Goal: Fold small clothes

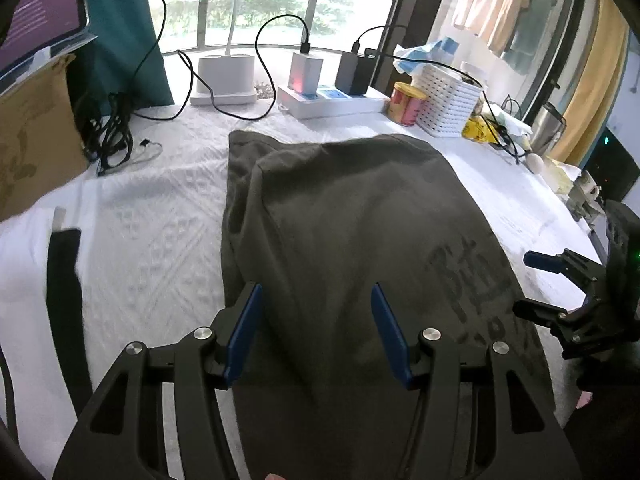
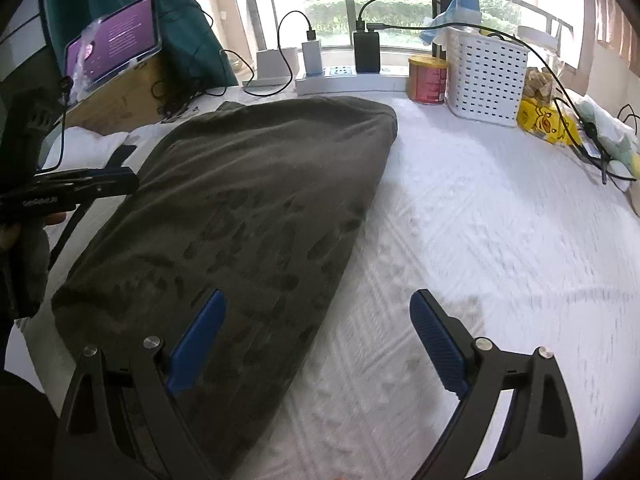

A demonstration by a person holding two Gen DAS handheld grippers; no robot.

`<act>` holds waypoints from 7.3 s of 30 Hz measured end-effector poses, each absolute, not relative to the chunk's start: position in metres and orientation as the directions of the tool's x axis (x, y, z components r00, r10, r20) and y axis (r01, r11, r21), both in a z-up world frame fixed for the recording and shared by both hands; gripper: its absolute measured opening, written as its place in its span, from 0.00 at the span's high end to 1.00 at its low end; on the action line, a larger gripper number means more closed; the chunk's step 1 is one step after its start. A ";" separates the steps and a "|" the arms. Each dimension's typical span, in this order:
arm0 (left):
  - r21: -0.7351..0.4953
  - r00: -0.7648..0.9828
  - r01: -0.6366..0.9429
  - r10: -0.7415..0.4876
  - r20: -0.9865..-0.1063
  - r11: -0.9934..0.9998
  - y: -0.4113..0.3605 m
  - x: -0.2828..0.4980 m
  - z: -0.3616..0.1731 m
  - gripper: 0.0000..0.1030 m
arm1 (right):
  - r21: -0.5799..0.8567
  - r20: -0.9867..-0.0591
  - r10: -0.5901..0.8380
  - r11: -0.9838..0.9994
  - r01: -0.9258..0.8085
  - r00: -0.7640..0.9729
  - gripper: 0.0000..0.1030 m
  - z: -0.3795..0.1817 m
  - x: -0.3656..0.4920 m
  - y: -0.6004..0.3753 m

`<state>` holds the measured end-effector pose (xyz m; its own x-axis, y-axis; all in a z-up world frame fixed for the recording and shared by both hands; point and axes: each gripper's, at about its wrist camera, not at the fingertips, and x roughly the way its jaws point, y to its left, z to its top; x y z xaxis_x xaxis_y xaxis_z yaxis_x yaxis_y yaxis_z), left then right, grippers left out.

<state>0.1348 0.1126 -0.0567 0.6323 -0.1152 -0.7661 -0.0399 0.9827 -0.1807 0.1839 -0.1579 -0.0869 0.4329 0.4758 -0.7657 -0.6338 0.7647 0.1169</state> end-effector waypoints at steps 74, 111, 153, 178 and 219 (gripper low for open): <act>-0.137 0.701 0.191 -0.233 -0.674 0.972 0.059 0.184 -0.031 0.79 | 0.144 -0.677 0.606 0.667 -0.731 0.419 0.82 -0.048 0.234 -0.107; -0.001 0.922 0.214 -0.203 -0.329 0.977 0.021 0.040 0.094 0.82 | 0.005 -0.372 0.697 0.663 -0.749 0.614 0.84 0.082 0.099 -0.160; 0.026 0.986 0.109 -0.104 -0.134 0.994 0.090 -0.098 0.140 0.82 | -0.164 -0.206 0.861 0.439 -0.884 0.466 0.85 0.140 -0.023 -0.104; -0.071 0.945 0.077 -0.095 -0.313 0.994 0.139 -0.092 0.084 0.82 | -0.091 -0.361 0.863 0.344 -0.934 0.353 0.85 0.088 -0.019 -0.060; -0.123 0.690 -0.016 -0.079 -0.719 0.992 0.216 0.081 -0.057 0.82 | 0.185 -0.686 0.694 0.456 -0.871 0.218 0.85 -0.085 0.179 0.033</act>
<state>0.0809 0.2163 -0.0574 0.6901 -0.0786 -0.7194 -0.0157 0.9922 -0.1235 0.1793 0.0332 -0.0846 0.2175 0.6943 -0.6860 -0.8707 0.4556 0.1850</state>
